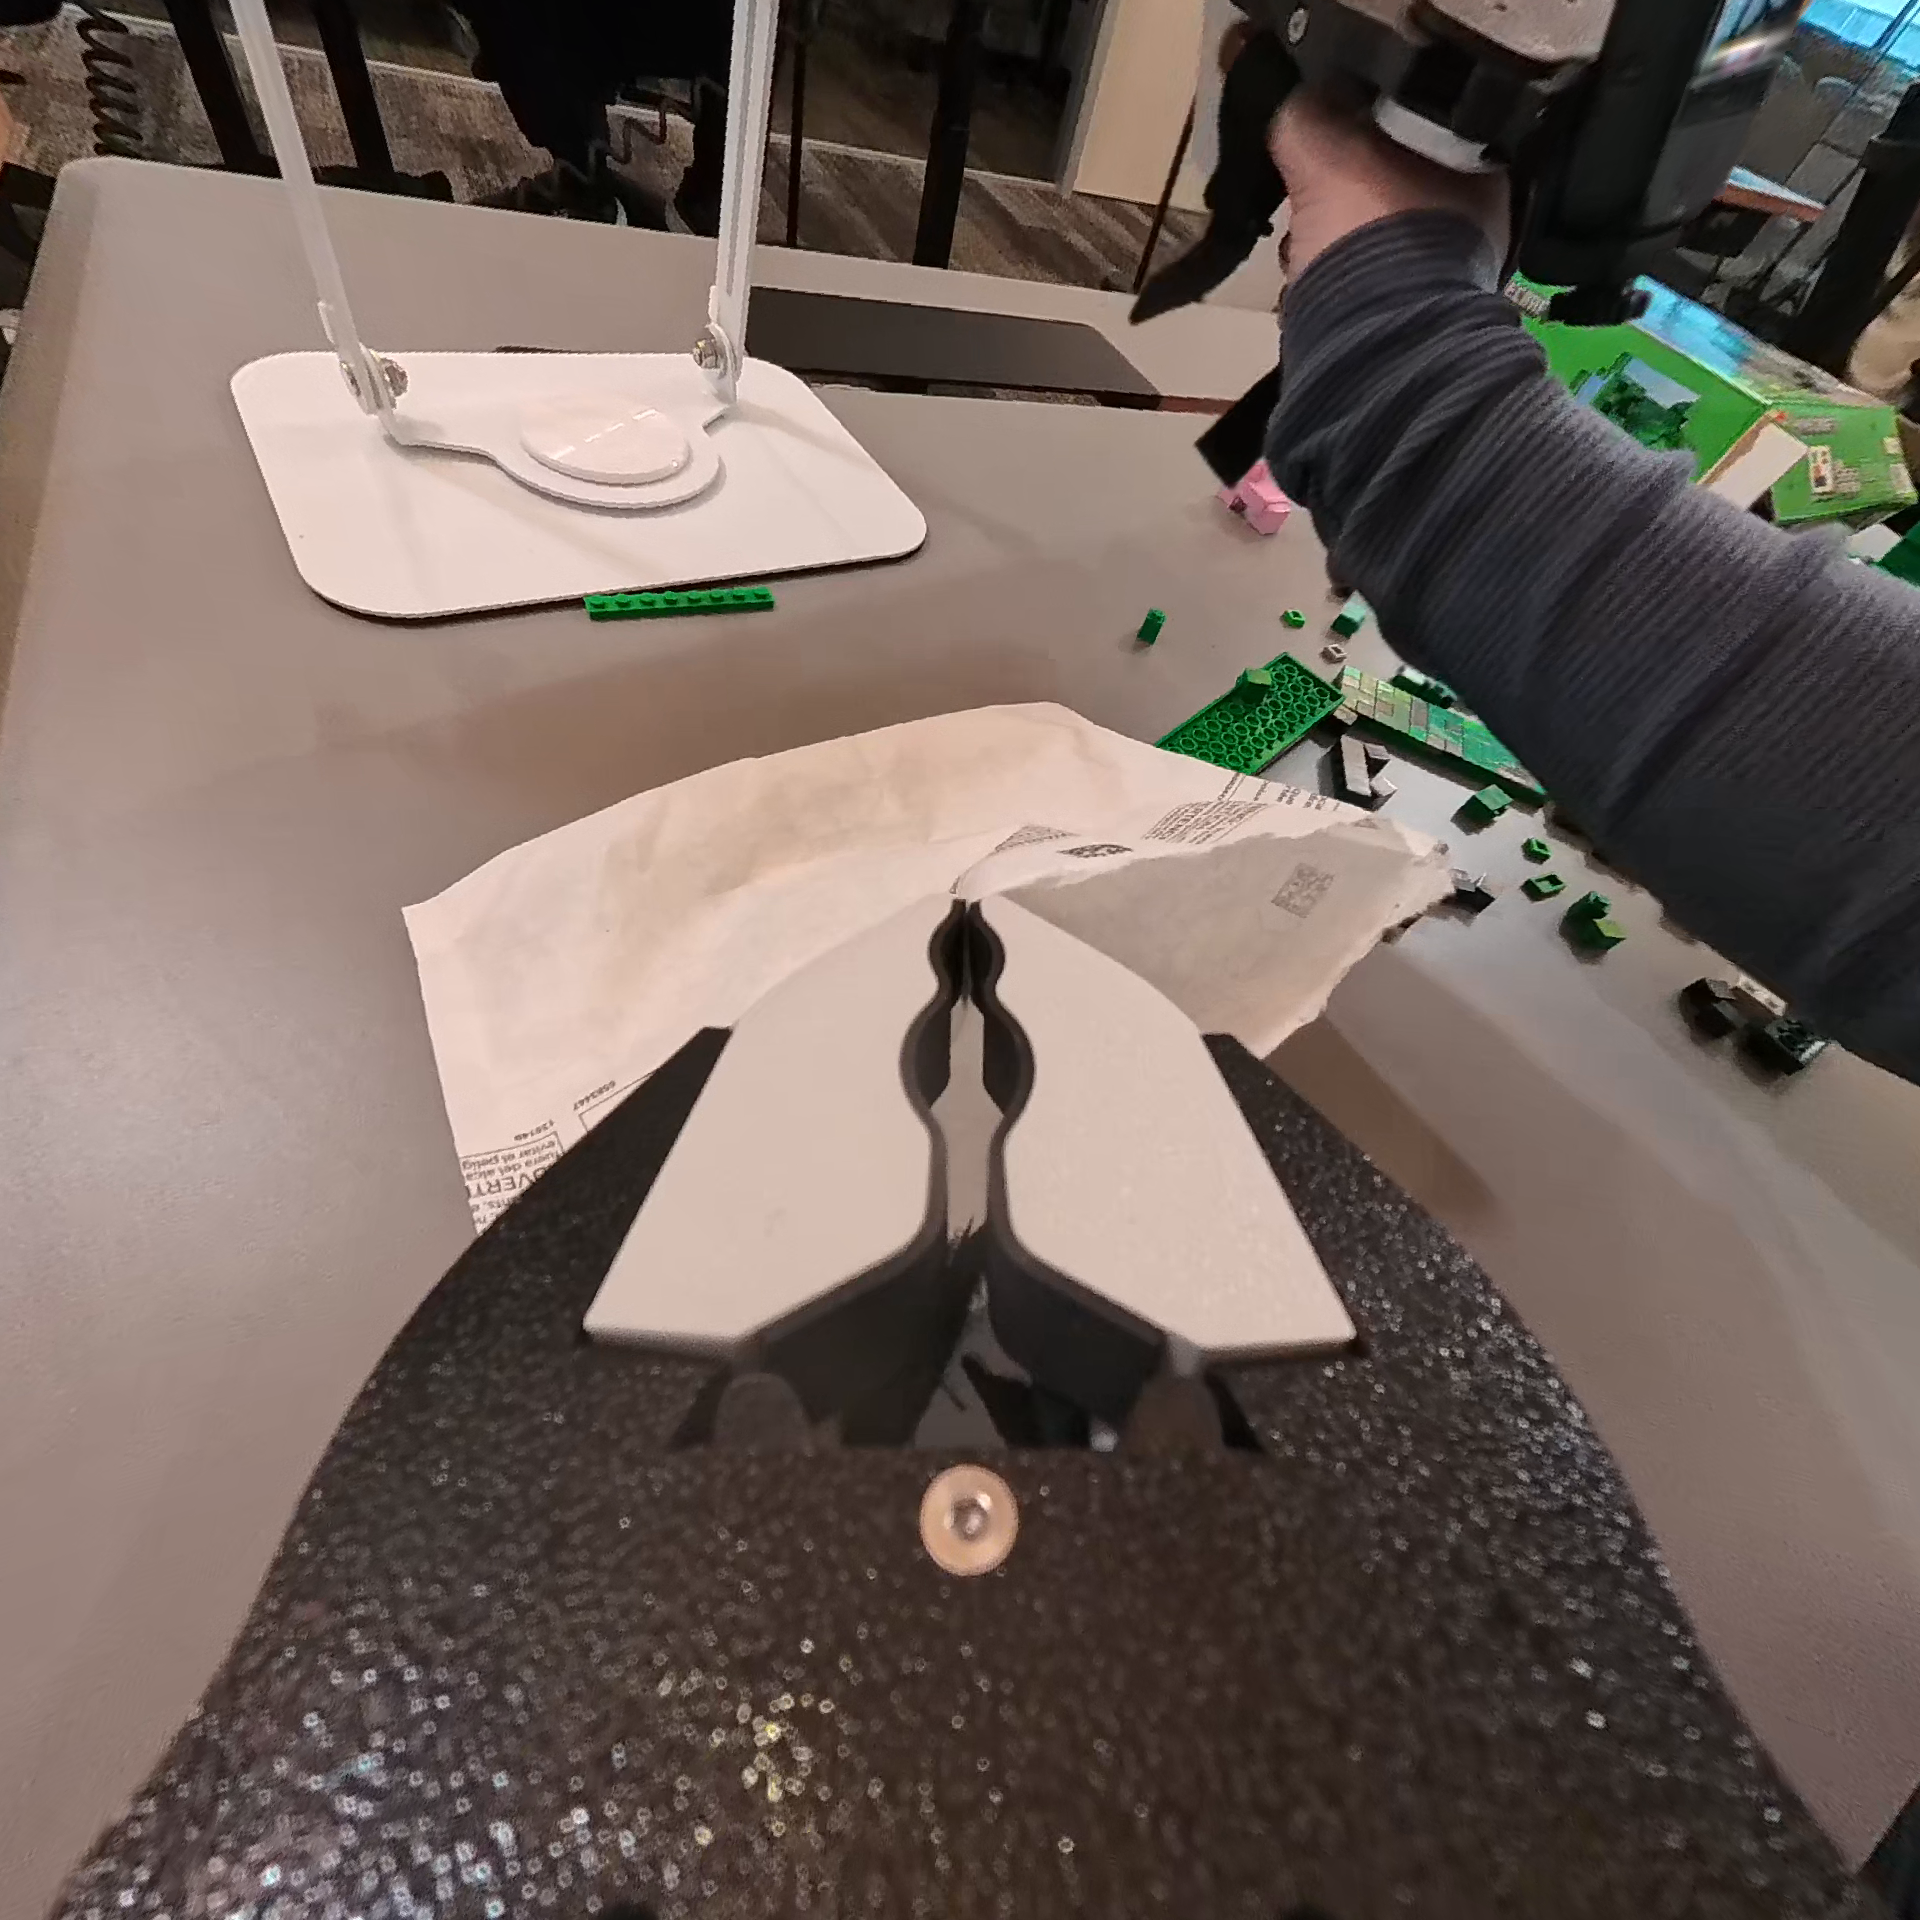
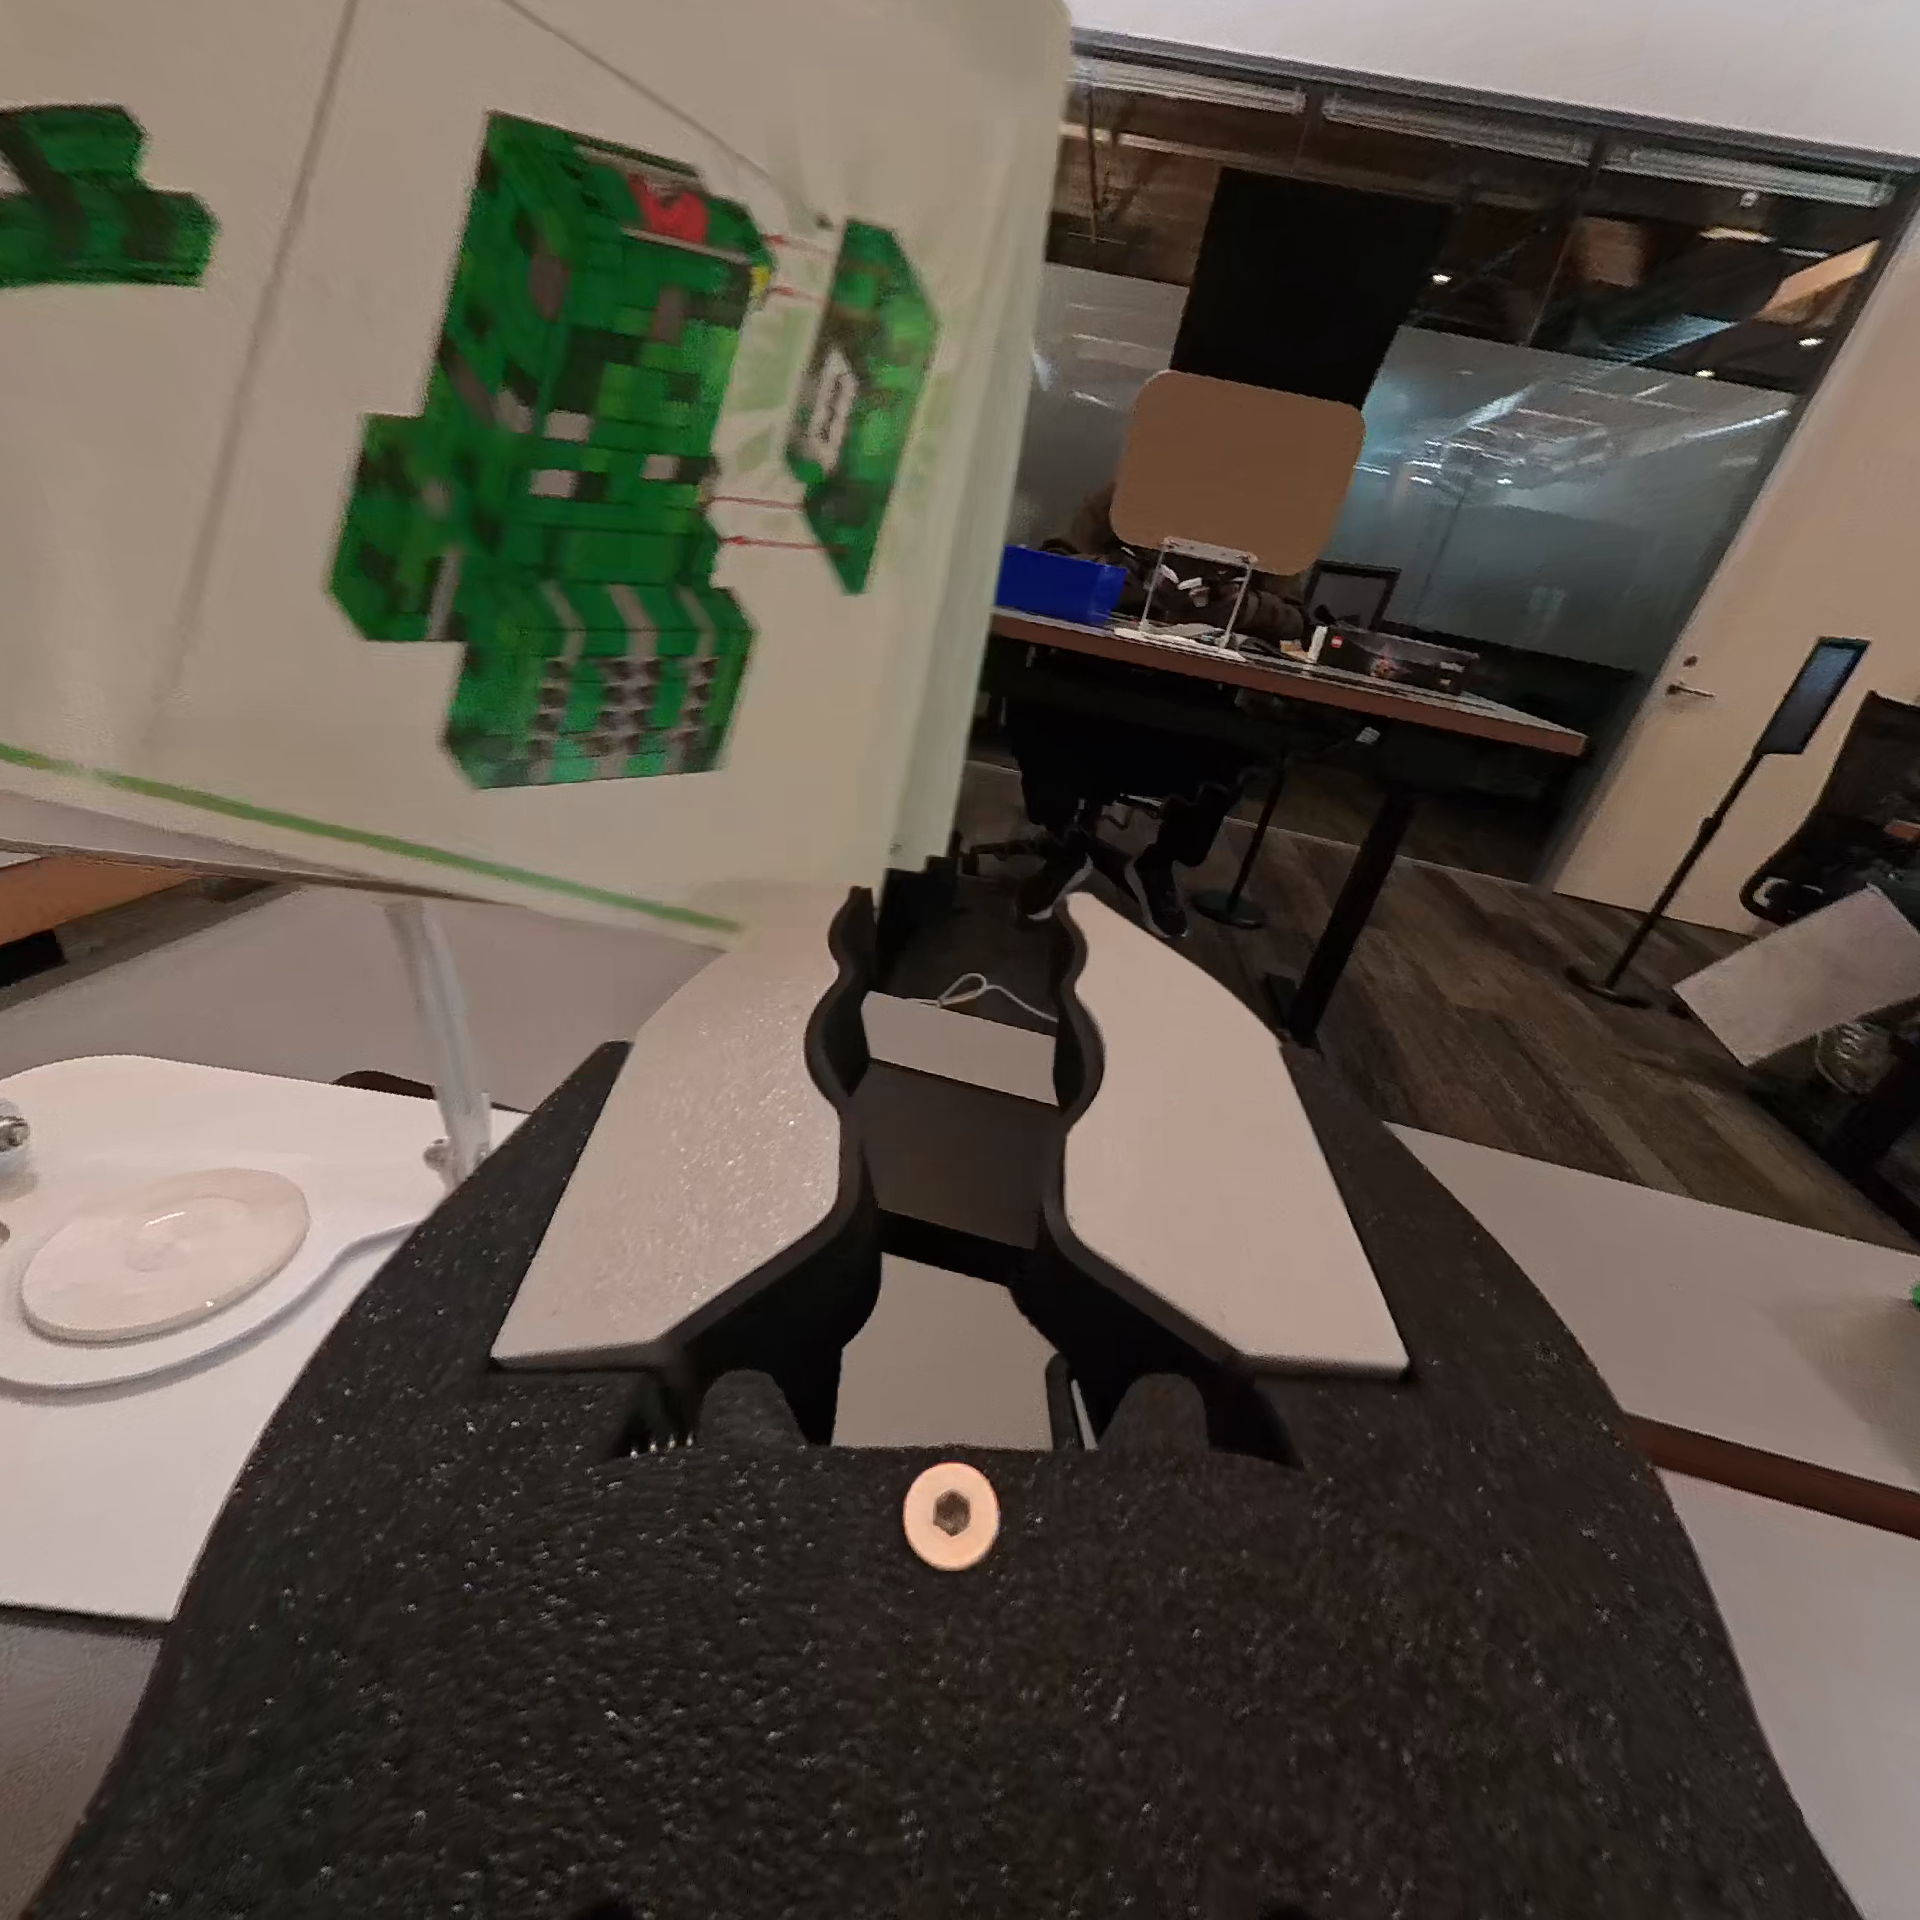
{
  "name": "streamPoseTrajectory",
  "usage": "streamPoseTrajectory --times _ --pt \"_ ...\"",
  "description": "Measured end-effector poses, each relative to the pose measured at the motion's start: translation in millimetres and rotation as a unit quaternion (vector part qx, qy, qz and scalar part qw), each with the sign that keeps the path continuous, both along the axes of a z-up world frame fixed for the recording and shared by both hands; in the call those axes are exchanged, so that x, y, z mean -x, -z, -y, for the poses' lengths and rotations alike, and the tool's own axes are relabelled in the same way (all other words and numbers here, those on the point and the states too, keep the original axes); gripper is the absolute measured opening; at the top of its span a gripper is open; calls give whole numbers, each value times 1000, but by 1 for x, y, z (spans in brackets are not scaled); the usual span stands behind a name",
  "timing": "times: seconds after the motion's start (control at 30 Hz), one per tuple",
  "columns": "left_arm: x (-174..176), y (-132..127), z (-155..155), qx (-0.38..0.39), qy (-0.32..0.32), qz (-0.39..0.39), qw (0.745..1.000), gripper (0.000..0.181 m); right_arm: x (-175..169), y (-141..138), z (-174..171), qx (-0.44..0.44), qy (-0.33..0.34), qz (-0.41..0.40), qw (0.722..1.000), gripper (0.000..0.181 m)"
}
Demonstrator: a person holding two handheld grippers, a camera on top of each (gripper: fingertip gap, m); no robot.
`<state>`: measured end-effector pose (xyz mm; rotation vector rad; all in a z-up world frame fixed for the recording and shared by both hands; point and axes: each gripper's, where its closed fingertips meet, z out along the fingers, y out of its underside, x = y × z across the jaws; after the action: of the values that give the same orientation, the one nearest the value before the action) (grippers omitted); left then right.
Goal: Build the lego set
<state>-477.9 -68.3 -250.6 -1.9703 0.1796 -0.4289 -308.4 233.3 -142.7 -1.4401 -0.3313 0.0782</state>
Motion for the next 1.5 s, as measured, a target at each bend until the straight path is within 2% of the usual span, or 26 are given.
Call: streamPoseTrajectory --times 0.07,0.1,0.13,0.17,0.23,0.33,0.43,0.57,0.63,0.7,0.8,0.9,1.0,1.1,1.23,1.3,1.43,1.5 --pt "0 -1 0 -2 0 -1 1000 0 -12 0 4 1 0 -2 1000 35" --pt "0 -2 0 -3 0 0 1000 0 -11 -3 11 -1 -23 -8 1000 39" --pt "0 -2 0 -4 -1 1 1000 0 -1 -11 26 -21 -85 -20 996 46" --pt "0 -3 0 -5 -4 2 1000 0 18 -23 52 -56 -182 -28 981 45" --pt "0 -6 -1 -4 -8 4 1000 0 50 -35 123 -112 -364 13 925 46" --pt "1 -12 0 -13 -17 -5 1000 0 74 -8 218 -115 -517 162 833 60" --pt "-2 -19 2 -22 -13 -11 1000 0 79 29 283 -102 -565 281 769 77" --pt "-13 -26 8 -34 25 -27 999 0 86 75 312 -131 -526 415 730 81" --pt "-22 -27 14 -35 55 -46 997 0 90 92 311 -146 -494 458 725 82" --pt "-33 -27 20 -28 88 -66 994 0 95 101 316 -153 -487 465 724 72" --pt "-44 -31 29 -24 122 -87 988 0 97 93 322 -180 -476 430 746 48" --pt "-51 -31 35 -22 151 -98 984 0 92 84 319 -192 -456 405 769 33" --pt "-56 -33 31 -35 153 -104 982 0 86 83 314 -201 -434 412 775 24" --pt "-60 -34 26 -47 146 -108 982 0 83 89 316 -198 -442 403 777 13" --pt "-64 -34 23 -51 146 -102 983 0 79 89 315 -208 -433 401 780 10" --pt "-62 -38 20 -61 131 -94 985 7 79 87 314 -207 -430 391 787 8" --pt "-57 -63 17 -119 96 -58 987 27 74 75 304 -213 -398 365 814 4" --pt "-52 -85 21 -165 80 -14 983 29 67 69 293 -205 -372 349 836 0"
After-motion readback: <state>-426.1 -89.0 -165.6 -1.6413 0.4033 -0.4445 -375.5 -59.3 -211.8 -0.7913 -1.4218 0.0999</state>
